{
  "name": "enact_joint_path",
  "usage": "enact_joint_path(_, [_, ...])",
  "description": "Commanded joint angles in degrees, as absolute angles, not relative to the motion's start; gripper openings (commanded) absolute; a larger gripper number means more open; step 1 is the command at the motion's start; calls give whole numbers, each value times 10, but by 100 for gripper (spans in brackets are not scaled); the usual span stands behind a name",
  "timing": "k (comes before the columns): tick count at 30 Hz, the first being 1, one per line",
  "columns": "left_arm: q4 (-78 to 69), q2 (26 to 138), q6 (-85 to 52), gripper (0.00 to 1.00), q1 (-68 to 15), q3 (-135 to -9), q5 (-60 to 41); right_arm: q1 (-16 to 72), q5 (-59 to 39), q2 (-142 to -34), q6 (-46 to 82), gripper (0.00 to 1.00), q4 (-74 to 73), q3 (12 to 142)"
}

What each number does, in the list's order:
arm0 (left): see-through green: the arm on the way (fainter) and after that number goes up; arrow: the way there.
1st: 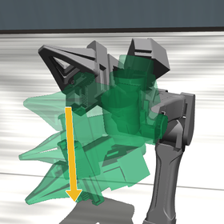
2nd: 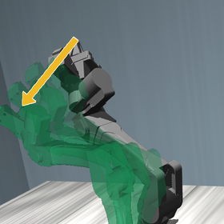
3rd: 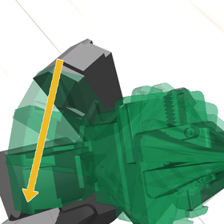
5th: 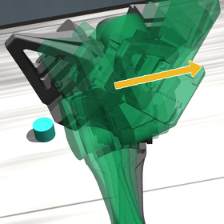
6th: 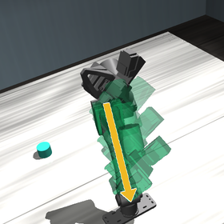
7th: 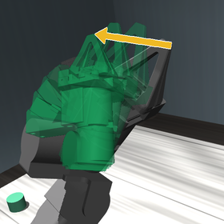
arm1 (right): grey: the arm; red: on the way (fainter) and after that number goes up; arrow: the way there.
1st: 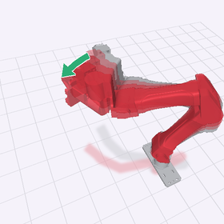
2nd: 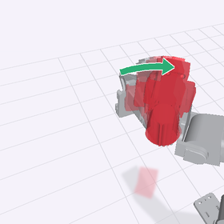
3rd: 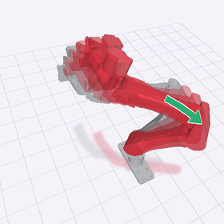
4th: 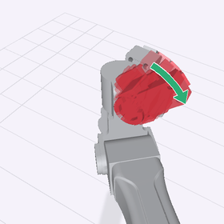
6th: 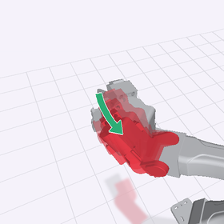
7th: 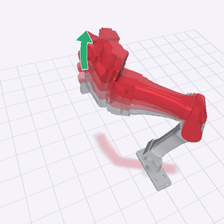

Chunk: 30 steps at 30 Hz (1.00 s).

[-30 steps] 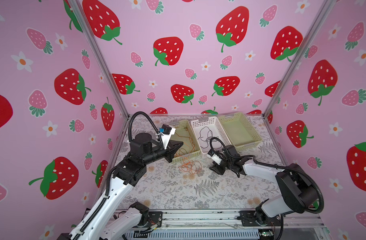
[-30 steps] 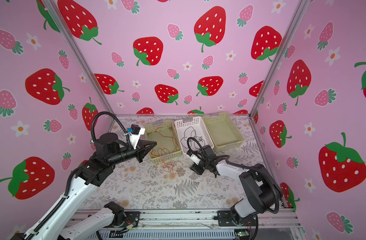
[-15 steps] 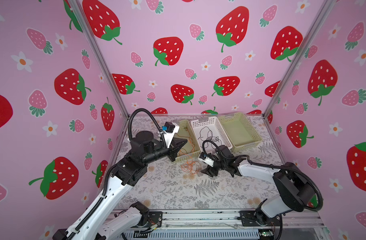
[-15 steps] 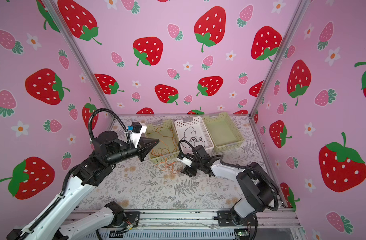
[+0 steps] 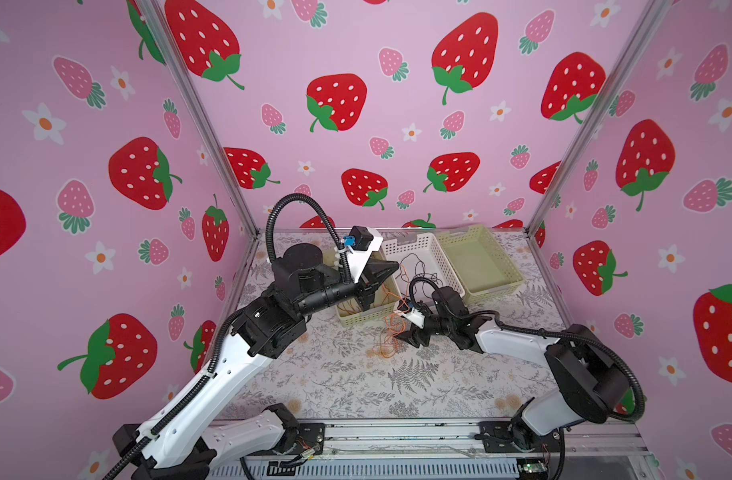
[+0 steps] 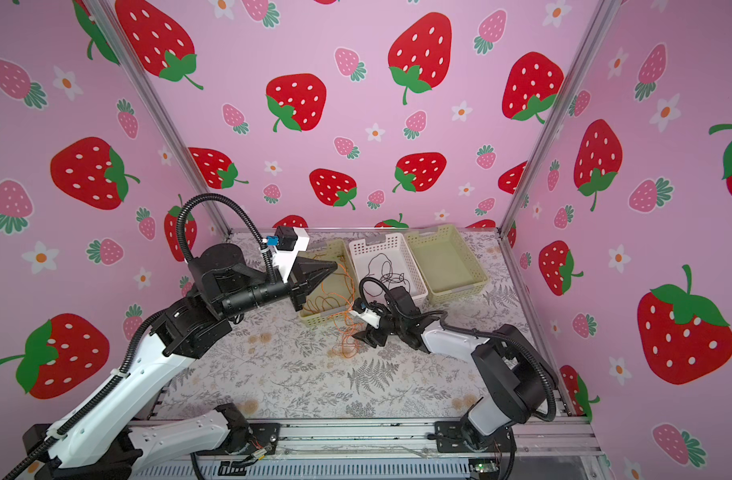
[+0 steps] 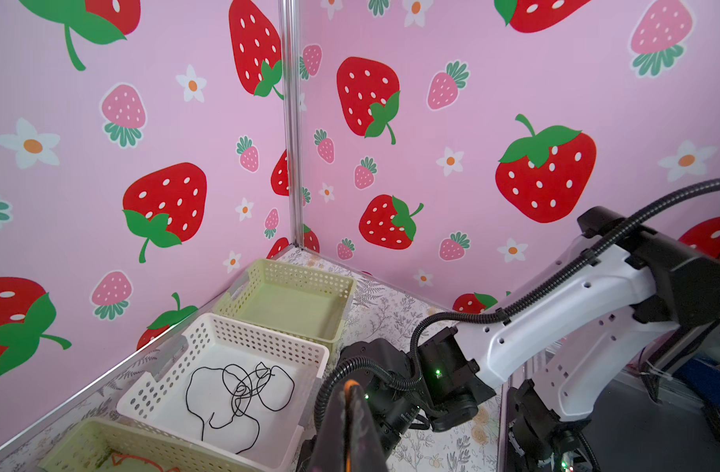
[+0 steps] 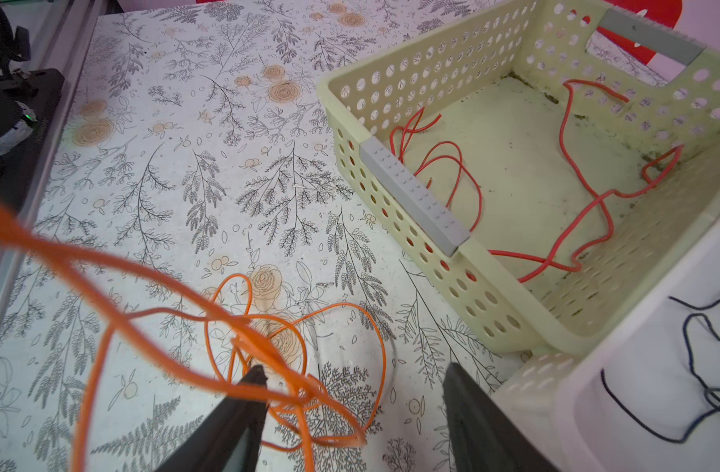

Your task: Untangle the cables

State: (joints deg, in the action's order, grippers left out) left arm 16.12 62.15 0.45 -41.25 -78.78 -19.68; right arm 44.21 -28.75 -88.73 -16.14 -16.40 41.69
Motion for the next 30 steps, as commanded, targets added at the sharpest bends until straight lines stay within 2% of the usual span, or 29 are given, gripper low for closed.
enact_joint_path(1, [126,629,20,0,-423,-834,-190,444,-308,-898,-160,67,-193,411])
enact_joint_path(4, [125,640,25,0,-434,-856,-188,438,-326,-908,-162,53,-188,423])
enact_joint_path(8, [123,641,32,0,-439,-870,-171,426,-336,-913,-151,19,-188,425])
enact_joint_path(10, [124,635,36,0,-439,-873,-159,414,-323,-902,-133,8,-205,410])
enact_joint_path(13, [132,625,46,0,-439,-879,-141,390,-305,-888,-116,6,-220,386])
enact_joint_path(18, [154,611,72,0,-439,-896,-112,363,-233,-896,-102,4,-166,393])
enact_joint_path(21, [167,600,88,0,-438,-904,-88,342,-229,-905,-72,4,-151,406])
enact_joint_path(30, [217,563,126,0,-419,-919,-21,336,-101,-964,-71,0,24,500])
